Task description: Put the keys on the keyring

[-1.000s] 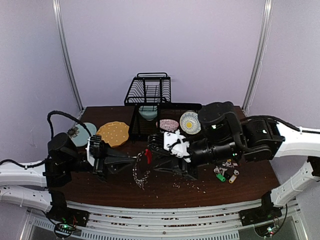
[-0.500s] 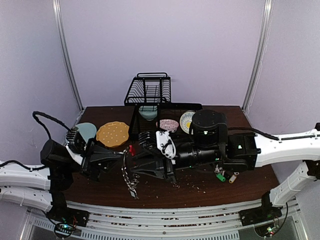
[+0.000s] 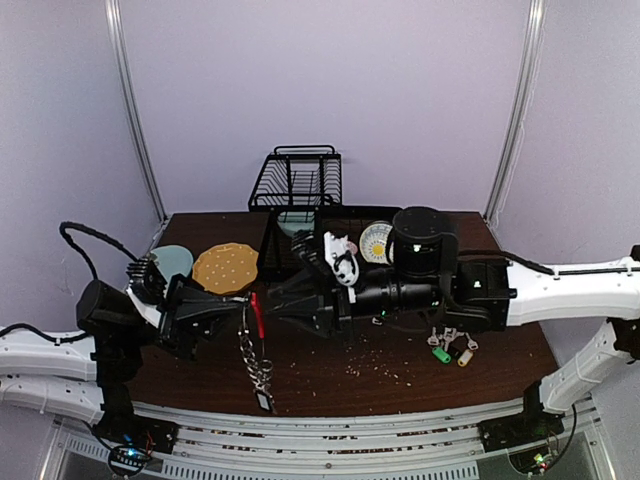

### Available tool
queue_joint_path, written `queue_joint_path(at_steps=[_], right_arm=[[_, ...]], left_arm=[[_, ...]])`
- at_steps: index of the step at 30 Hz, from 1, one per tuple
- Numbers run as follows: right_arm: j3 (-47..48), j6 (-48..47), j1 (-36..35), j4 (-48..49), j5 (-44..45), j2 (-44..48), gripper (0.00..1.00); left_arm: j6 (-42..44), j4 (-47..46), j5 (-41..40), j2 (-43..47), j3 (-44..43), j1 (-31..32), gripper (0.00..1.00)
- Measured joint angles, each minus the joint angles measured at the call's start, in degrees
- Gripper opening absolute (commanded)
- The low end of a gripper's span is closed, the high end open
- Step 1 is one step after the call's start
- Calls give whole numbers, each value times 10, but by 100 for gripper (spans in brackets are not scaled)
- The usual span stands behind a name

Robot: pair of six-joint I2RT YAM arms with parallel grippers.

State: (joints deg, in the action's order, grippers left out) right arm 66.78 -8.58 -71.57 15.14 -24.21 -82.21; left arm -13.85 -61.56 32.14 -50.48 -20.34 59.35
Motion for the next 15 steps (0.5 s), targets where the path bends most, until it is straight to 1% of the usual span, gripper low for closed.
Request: queue_joint_path(at_steps=[3,6,9,11,13,15], right_arm=[[-7,52,40,-48,63,36,29],[-7,129,103,-125,166,63,29],[-23,228,188,-233,277,80,30],[-51,287,244,-304,337,84,32],[-95,333,293,-362,368,85,36],[-140,367,329,-399,376,85,39]], left_arm=[[10,33,-18,6,-2,0,0],[19,63,-33,10,-3,0,0],[23,82,-43,12,-6,0,0],[25,95,-46,13,-9,0,0],[26,99,-48,14,-10,0,0],[28,106,-49,17,-10,0,0]])
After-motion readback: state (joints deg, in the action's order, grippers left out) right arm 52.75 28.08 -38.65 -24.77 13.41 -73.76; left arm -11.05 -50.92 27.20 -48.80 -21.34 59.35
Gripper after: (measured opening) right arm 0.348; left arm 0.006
